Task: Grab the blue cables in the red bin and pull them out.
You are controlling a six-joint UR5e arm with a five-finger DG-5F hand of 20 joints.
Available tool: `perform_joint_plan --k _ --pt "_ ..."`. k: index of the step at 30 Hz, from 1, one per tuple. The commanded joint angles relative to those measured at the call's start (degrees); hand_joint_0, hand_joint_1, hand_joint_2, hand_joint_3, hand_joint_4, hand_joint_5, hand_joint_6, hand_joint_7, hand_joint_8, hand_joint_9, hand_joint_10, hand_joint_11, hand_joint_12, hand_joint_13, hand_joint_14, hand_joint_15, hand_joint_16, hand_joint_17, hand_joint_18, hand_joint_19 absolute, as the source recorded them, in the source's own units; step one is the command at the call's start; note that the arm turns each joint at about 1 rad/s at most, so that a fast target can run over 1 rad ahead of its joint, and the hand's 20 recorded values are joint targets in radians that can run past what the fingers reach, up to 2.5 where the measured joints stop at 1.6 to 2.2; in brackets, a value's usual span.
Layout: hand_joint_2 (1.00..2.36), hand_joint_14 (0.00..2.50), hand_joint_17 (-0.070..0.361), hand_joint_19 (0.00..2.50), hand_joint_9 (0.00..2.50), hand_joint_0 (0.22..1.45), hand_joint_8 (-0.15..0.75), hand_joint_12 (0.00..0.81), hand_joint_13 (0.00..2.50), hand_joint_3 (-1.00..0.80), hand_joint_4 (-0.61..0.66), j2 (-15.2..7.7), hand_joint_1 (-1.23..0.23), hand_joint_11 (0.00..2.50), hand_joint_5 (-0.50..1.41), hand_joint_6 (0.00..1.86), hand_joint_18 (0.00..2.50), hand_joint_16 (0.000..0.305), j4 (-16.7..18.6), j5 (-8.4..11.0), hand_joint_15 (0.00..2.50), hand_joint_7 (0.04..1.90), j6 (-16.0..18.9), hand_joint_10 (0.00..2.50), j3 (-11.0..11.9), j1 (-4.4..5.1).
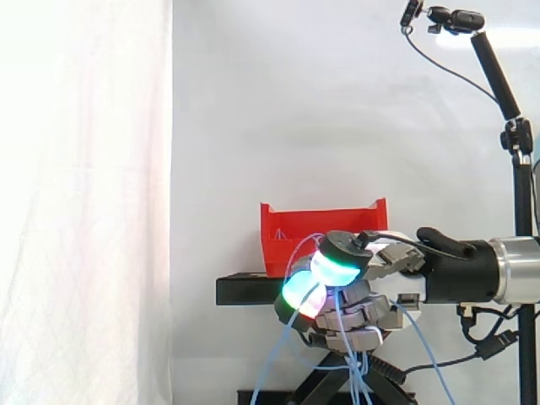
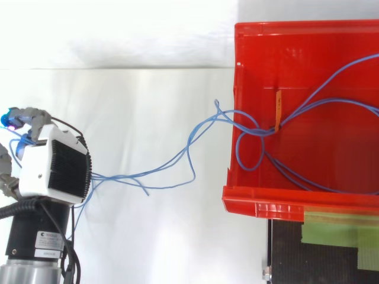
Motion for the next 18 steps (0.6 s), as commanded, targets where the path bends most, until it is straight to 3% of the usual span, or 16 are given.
perform_joint_plan --k 1,18 --pt "1.01 2.50 0.092 1.53 0.60 1.00 0.266 0.323 0.79 -0.39 0.11 0.00 -0.97 1.27 0.40 1.33 1.18 0.041 0.00 0.00 1.08 0.33 0.00 2.37 0.03 0.00" --pt "1.01 2.50 0.090 1.51 0.60 0.99 0.275 0.322 0.79 -0.43 0.11 0.00 -0.98 1.26 0.40 1.30 1.16 0.040 0.00 0.00 1.07 0.35 0.00 2.31 0.03 0.00"
